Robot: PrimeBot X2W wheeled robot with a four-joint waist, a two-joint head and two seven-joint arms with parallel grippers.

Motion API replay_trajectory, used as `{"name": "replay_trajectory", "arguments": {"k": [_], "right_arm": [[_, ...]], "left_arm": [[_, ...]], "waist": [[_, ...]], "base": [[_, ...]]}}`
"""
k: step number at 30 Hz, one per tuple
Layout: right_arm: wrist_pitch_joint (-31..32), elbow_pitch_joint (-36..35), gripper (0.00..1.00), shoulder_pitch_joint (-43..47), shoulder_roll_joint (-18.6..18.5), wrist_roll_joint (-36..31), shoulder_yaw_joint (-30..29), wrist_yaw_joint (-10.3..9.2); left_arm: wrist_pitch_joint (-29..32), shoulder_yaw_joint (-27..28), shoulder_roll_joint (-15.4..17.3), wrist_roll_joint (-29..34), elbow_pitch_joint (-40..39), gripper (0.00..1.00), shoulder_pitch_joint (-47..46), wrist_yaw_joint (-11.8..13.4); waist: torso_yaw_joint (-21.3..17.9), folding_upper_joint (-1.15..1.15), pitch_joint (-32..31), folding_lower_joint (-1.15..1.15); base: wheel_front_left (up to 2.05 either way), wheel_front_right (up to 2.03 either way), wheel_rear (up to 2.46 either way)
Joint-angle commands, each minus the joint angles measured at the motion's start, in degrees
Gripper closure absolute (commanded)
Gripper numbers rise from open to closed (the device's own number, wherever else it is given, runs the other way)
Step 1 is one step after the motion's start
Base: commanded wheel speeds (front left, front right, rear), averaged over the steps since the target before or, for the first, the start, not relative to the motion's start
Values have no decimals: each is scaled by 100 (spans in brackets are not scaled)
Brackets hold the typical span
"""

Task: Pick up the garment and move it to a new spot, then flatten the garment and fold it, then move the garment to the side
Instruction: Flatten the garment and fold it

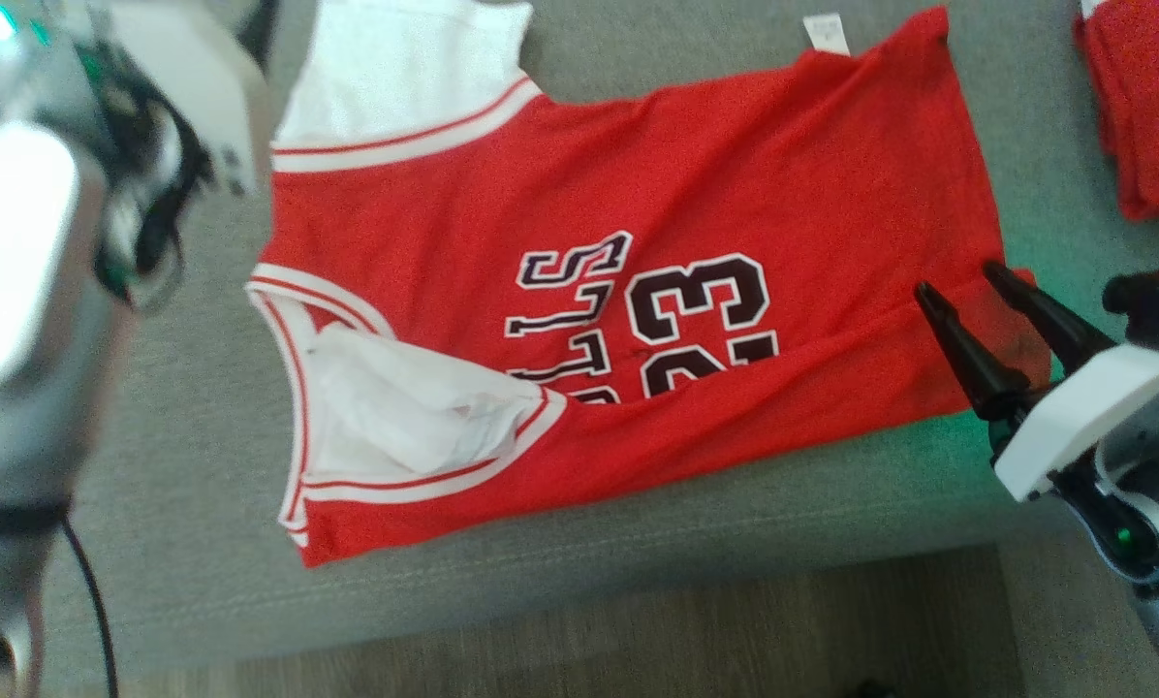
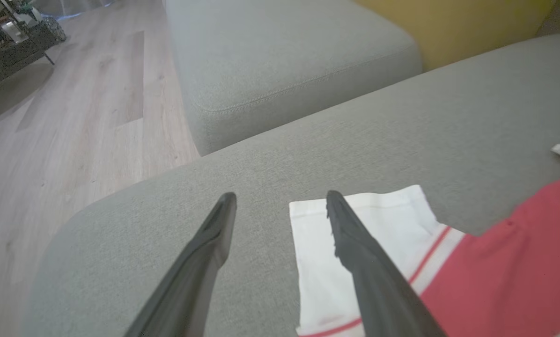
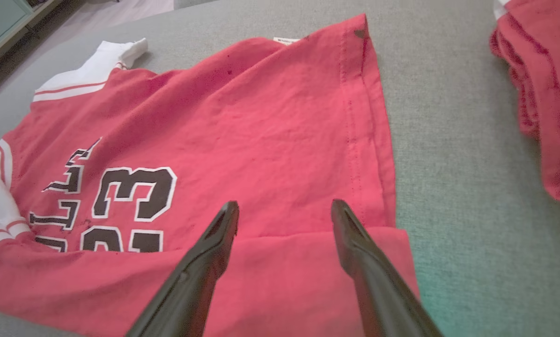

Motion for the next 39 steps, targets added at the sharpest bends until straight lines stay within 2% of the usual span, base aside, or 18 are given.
{"name": "replay_trajectory", "arguments": {"k": [1,6,9,24,25,26,27,29,33,39], "right_arm": [[12,-203,0,-53,-111,38,88,-2],[-44,-200,0,-267,-53,212,252,-2],[-131,-149,0,-355,-53,246,312,-2],[-520,172,0,-657,-149,349,505,-2],[-526,176,0,-679,-155,354,512,-2],[-530,177,0,-702,-161,362,520,-2],[-531,178,0,-724,-171,370,529,-2],[-538,174,0,-767,-198,369,543,-2],[-625,131,0,-910,-325,324,673,-2],[-509,294,0,-1424,-331,363,704,-2]], "left_arm": [[200,151,258,93,77,0,-513,-110],[1215,-228,252,259,1222,0,-1655,-562],[1534,-378,266,355,1638,0,-1973,-691],[1639,-601,434,499,2615,0,-2422,-882],[1678,-579,425,449,2662,3,-2427,-892],[1721,-568,417,409,2703,22,-2434,-906],[1770,-565,409,372,2743,55,-2433,-925],[1859,-548,390,283,2800,100,-2430,-964],[1838,-513,383,153,2846,100,-2414,-1022],[1253,-384,351,40,2781,100,-2362,-987]], "waist": [[-254,0,386,0],[-562,0,802,0],[-668,0,920,0],[-955,0,1068,0],[-967,0,1075,0],[-978,0,1082,0],[-986,0,1088,0],[-995,0,1095,0],[-988,0,1067,0],[-939,0,928,0]], "base": [[0,0,0],[0,0,0],[0,0,0],[0,0,0],[0,0,0],[0,0,0],[0,0,0],[0,0,0],[0,0,0],[0,0,0]]}}
